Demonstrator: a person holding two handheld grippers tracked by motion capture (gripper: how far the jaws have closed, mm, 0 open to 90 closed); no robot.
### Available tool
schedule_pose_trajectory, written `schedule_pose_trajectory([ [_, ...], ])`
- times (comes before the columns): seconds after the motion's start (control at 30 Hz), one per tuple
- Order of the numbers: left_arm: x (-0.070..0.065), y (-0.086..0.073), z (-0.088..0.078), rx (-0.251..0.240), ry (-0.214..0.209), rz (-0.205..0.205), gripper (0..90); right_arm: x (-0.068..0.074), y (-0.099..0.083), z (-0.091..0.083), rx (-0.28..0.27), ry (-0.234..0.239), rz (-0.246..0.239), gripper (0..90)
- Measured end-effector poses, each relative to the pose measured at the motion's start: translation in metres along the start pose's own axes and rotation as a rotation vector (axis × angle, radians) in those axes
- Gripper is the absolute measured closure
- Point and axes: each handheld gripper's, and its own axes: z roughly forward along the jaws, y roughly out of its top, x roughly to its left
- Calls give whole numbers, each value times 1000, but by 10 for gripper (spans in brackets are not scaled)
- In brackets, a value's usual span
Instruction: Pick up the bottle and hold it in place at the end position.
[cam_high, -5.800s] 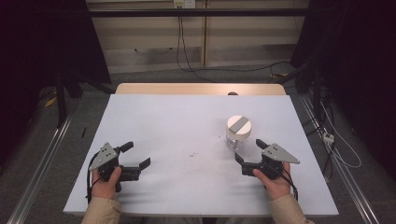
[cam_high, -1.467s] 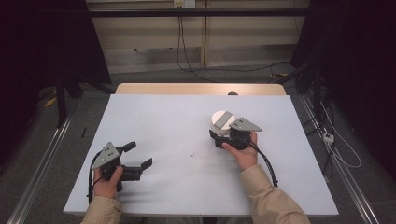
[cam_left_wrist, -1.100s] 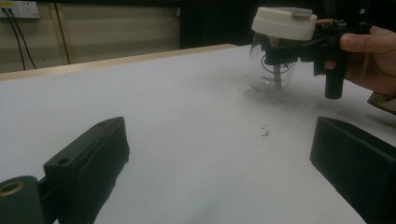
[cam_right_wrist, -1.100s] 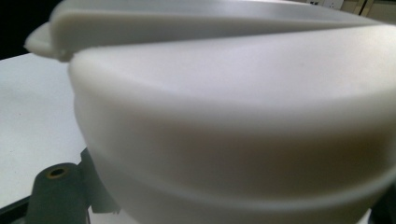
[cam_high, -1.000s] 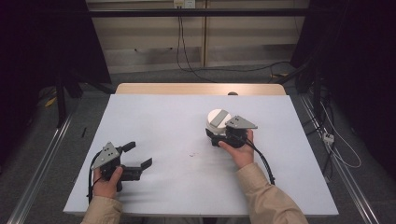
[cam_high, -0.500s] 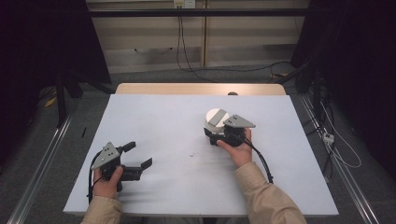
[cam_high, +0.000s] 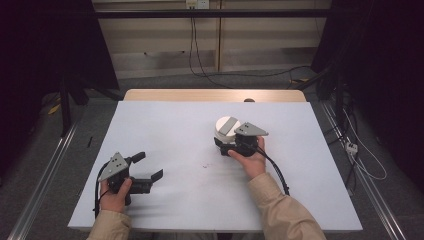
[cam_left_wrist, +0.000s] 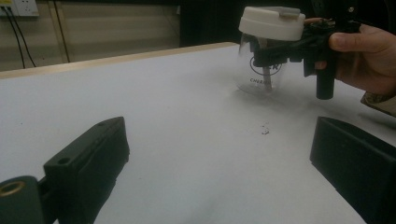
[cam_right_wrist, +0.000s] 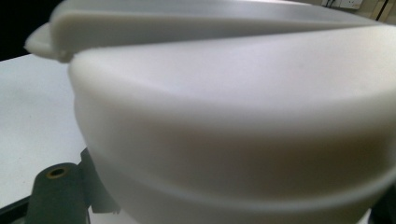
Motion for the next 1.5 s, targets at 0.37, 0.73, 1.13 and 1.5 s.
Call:
schedule_pose_trajectory([
  [0.37,-1,0,1,0,2,-3,41,2,1,4,1,8,-1,183],
  [0.73,0,0,0,1,1,-3,41,5,1,8,4,19,-9,183],
  [1.13,-1,0,1,3,3,-4,41,6,1,10,2,26,-8,183],
  [1.5,-1,-1,1,4,2,-4,41,9,-1,15,7,38,-7,183],
])
